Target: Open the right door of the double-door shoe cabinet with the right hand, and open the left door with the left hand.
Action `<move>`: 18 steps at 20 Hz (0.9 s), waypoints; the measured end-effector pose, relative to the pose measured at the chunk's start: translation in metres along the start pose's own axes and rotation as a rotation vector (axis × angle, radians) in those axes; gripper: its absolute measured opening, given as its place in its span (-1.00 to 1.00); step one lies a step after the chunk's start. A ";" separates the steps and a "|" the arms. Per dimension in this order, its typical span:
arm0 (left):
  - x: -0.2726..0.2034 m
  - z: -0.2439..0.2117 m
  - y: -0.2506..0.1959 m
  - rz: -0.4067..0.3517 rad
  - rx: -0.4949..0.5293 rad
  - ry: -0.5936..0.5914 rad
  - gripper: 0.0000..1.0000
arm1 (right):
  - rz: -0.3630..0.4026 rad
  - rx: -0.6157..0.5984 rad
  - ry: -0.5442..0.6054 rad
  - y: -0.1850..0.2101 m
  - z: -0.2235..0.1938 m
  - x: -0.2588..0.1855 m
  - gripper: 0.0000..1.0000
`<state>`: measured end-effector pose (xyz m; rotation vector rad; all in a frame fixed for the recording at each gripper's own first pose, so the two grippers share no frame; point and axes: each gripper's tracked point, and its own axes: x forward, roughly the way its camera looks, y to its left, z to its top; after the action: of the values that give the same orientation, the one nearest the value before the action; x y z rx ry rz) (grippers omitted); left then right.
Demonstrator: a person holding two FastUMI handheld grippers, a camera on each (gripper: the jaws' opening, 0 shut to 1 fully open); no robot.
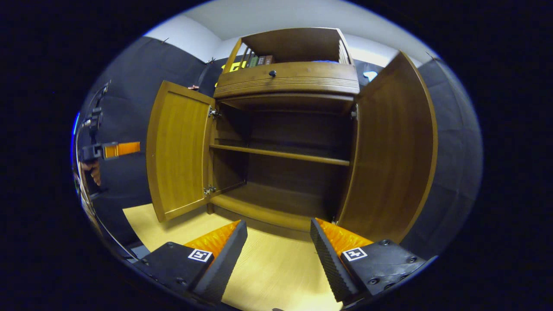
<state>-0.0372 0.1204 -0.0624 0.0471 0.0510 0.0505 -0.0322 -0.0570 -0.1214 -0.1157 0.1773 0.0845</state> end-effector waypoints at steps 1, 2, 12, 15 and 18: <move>0.006 0.009 -0.008 -0.019 -0.001 -0.005 -0.81 | 0.000 -0.025 -0.007 0.005 0.008 0.002 0.90; 0.012 0.014 -0.007 -0.015 0.003 -0.008 -0.80 | -0.003 -0.036 -0.013 0.009 0.016 0.003 0.89; 0.042 0.045 -0.116 -0.114 0.076 -0.100 0.79 | -0.109 0.106 -0.111 0.012 0.089 0.036 0.90; 0.043 0.044 -0.131 -0.106 0.096 -0.117 0.92 | -0.117 0.102 -0.138 0.022 0.093 0.036 0.93; 0.046 0.035 -0.135 -0.095 0.087 -0.107 0.99 | -0.117 0.108 -0.162 0.026 0.098 0.031 0.92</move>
<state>0.0176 -0.0137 -0.0365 0.1344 -0.0517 -0.0491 0.0123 -0.0165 -0.0340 -0.0108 0.0127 -0.0328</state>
